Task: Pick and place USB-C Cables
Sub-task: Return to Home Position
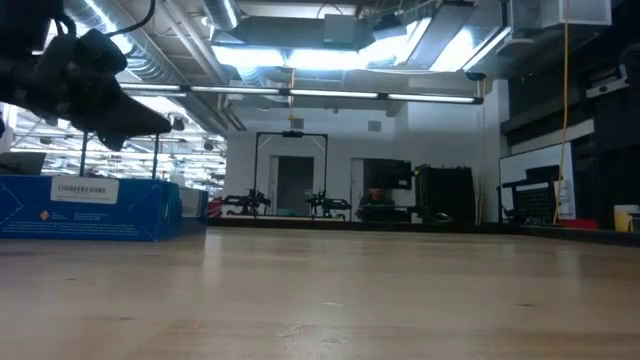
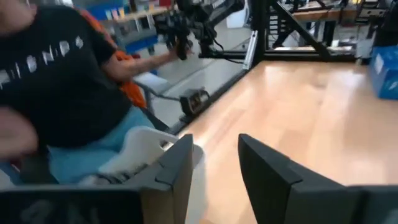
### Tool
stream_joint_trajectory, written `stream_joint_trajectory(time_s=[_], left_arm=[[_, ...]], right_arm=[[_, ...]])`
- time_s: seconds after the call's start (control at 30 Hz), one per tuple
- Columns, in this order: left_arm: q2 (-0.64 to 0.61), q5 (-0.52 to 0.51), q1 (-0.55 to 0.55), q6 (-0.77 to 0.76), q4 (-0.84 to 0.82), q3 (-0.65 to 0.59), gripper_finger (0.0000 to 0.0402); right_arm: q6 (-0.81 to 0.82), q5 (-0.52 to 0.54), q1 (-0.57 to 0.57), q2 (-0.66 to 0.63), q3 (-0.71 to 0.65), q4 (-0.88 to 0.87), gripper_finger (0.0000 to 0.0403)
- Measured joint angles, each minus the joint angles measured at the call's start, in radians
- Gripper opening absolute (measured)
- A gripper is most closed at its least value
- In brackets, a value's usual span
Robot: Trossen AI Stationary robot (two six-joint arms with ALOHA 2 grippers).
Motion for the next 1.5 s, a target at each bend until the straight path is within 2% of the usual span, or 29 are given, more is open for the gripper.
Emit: stream_joint_trajectory(time_s=[0.13, 0.3, 1.5], left_arm=[[0.0, 0.023, -0.001, 0.001, -0.017, 0.0, 0.0043], [0.0, 0.031, -0.001, -0.056, -0.018, 0.0, 0.0043], [0.0, 0.031, -0.001, -0.052, -0.02, 0.0, 0.0043]], right_arm=[[0.094, -0.016, 0.0, 0.0, 0.001, -0.005, 0.0132], [0.093, -0.017, 0.0, 0.0, 0.001, -0.008, 0.0132], [0.092, -0.019, 0.0, 0.001, 0.001, -0.009, 0.0132]])
